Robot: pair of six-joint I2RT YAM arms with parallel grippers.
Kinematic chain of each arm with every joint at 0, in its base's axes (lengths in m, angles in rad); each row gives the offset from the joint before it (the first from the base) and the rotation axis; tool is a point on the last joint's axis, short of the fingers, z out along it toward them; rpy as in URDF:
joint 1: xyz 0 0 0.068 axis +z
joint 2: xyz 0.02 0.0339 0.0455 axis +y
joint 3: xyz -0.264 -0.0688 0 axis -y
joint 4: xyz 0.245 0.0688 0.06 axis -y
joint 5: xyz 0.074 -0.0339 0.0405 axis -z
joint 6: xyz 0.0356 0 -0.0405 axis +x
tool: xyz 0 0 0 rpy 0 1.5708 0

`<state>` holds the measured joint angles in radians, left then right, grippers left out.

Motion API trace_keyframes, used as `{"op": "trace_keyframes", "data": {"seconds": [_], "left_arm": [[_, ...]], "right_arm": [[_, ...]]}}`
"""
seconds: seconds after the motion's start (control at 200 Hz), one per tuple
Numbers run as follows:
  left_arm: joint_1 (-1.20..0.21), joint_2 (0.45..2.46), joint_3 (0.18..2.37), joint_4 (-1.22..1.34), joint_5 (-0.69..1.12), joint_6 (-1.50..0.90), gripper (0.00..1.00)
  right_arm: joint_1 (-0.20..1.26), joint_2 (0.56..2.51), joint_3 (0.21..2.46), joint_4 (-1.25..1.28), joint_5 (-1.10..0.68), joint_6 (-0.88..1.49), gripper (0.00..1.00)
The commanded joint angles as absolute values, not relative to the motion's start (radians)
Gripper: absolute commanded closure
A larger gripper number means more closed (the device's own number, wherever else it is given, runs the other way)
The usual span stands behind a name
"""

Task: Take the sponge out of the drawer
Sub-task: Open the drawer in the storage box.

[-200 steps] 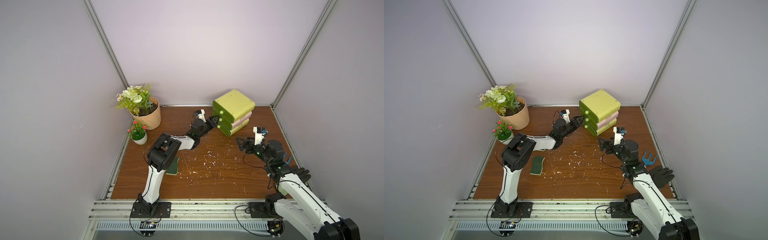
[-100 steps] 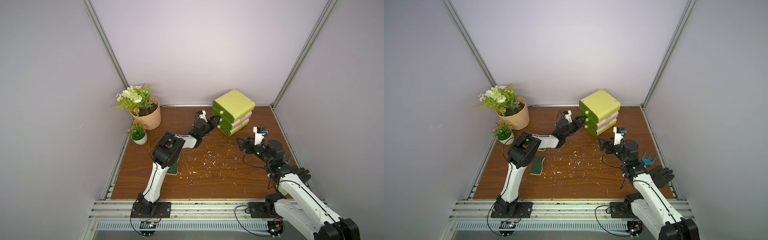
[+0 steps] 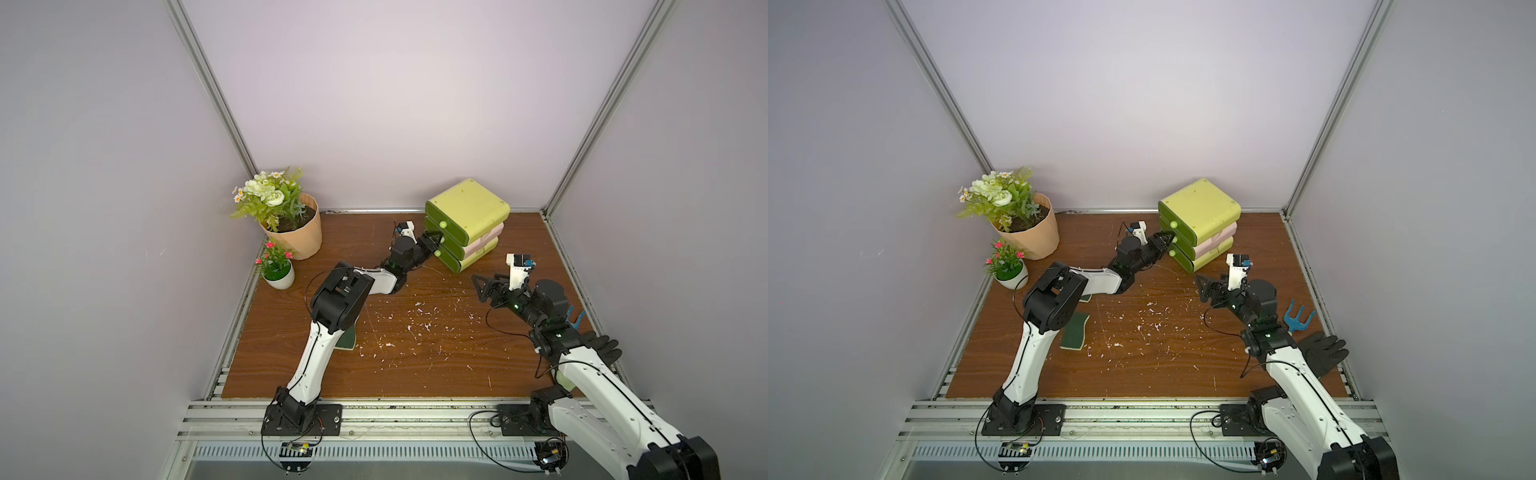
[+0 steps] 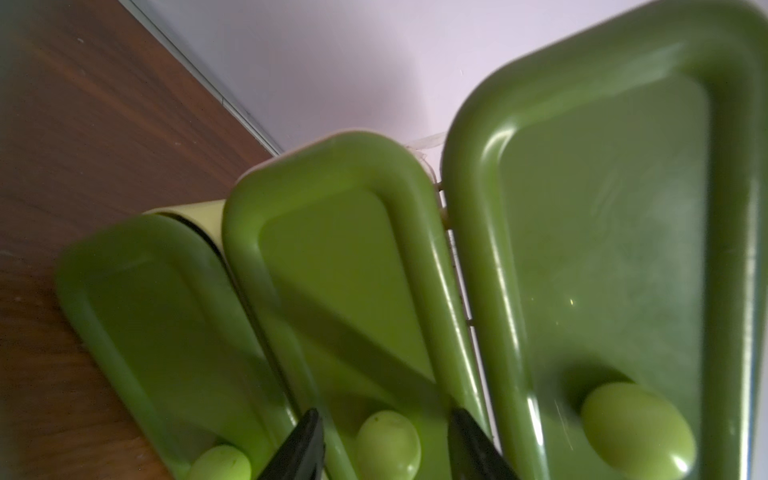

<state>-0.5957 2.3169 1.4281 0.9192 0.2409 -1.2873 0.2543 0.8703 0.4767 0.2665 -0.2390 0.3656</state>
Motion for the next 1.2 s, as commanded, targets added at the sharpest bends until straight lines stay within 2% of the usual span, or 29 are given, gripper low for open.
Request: {"op": "trace_keyframes", "data": {"seconds": [0.0, 0.455, 0.656, 0.866, 1.196], "left_arm": [[-0.606, 2.330, 1.449, 0.931, 0.242, -1.297, 0.49], [-0.625, 2.350, 1.472, 0.889, 0.237, -1.313, 0.54], [-0.626, 2.359, 1.510, 0.889, 0.234, -1.322, 0.62], [-0.622, 2.326, 1.489, 0.889, 0.215, -1.295, 0.76], [-0.617, 2.259, 1.402, 0.910, 0.203, -1.259, 0.83]], "right_arm": [[0.259, 0.868, 0.484, 0.293, -0.232, 0.354, 0.09], [0.260, 0.869, 0.485, 0.291, -0.233, 0.353, 0.08], [0.259, 0.869, 0.483, 0.291, -0.233, 0.353, 0.08], [0.260, 0.871, 0.485, 0.291, -0.232, 0.352, 0.09], [0.259, 0.876, 0.484, 0.293, -0.234, 0.354, 0.09]]}}
